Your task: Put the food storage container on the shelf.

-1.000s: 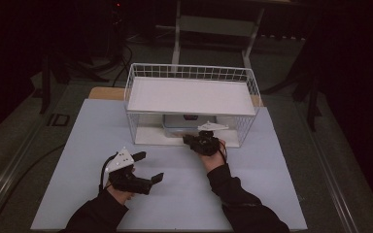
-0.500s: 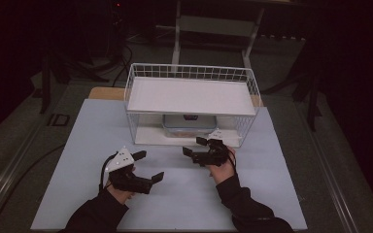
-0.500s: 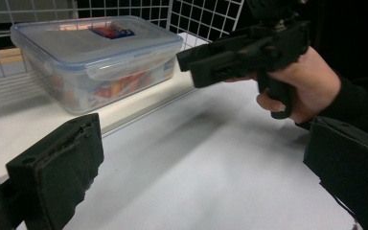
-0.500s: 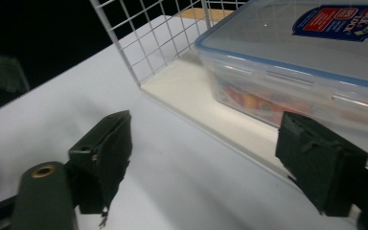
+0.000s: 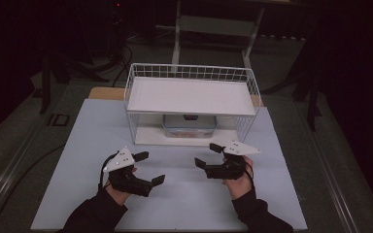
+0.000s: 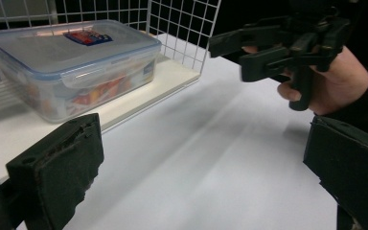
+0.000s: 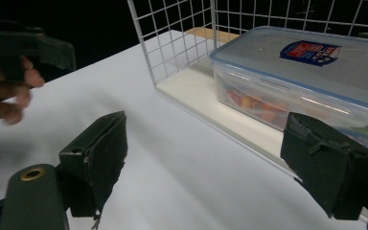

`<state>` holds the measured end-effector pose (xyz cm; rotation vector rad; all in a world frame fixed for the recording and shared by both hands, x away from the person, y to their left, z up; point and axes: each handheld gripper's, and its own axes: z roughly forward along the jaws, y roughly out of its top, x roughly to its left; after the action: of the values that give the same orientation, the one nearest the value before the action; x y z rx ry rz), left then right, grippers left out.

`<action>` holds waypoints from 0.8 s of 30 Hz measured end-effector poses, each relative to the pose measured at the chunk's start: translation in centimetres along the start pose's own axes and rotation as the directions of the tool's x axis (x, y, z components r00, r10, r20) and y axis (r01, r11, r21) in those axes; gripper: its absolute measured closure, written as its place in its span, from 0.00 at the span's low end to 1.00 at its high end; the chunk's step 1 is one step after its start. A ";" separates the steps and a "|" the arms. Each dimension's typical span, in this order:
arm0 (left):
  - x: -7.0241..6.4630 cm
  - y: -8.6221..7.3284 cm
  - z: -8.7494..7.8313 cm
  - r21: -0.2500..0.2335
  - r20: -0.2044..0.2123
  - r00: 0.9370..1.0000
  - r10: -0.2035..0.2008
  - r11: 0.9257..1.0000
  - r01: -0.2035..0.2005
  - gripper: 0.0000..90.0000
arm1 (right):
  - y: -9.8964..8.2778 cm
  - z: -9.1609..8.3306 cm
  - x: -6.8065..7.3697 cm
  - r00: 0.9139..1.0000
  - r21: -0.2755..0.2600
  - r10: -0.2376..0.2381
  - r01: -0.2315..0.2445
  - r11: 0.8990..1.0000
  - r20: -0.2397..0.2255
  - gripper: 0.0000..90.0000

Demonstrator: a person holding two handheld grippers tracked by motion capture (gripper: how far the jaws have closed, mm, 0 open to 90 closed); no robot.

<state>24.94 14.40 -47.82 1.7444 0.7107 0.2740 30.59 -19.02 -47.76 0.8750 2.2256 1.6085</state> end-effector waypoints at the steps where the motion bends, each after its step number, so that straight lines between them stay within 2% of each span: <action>1: -0.1 0.1 -0.2 0.000 0.003 1.000 -0.001 1.000 0.001 0.00 | -0.1 -0.4 0.0 1.000 -0.009 0.001 -0.001 1.000 0.000 0.18; 3: -0.1 0.1 -0.5 0.002 0.002 1.000 0.008 1.000 -0.008 0.00 | -0.3 -1.3 0.2 1.000 -0.009 -0.017 0.017 1.000 0.008 0.18; 12: 0.4 -0.1 -2.3 0.013 -0.007 1.000 0.006 1.000 -0.005 0.00 | -1.2 -4.4 0.1 1.000 -0.011 -0.025 0.025 1.000 0.018 0.18; 18: 0.5 -0.7 -3.6 0.004 -0.021 1.000 -0.001 1.000 0.001 0.00 | -1.9 -6.0 0.0 0.999 -0.018 -0.029 0.030 0.999 0.020 0.18; 24: 0.7 -1.7 -4.4 0.002 -0.036 0.999 -0.023 1.000 0.023 0.00 | -2.5 -7.3 0.1 0.998 -0.011 -0.039 0.040 0.999 0.046 0.18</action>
<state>22.66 18.52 -48.22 1.7358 0.7570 0.2899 25.80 -25.14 -47.49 0.8507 2.1861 1.5667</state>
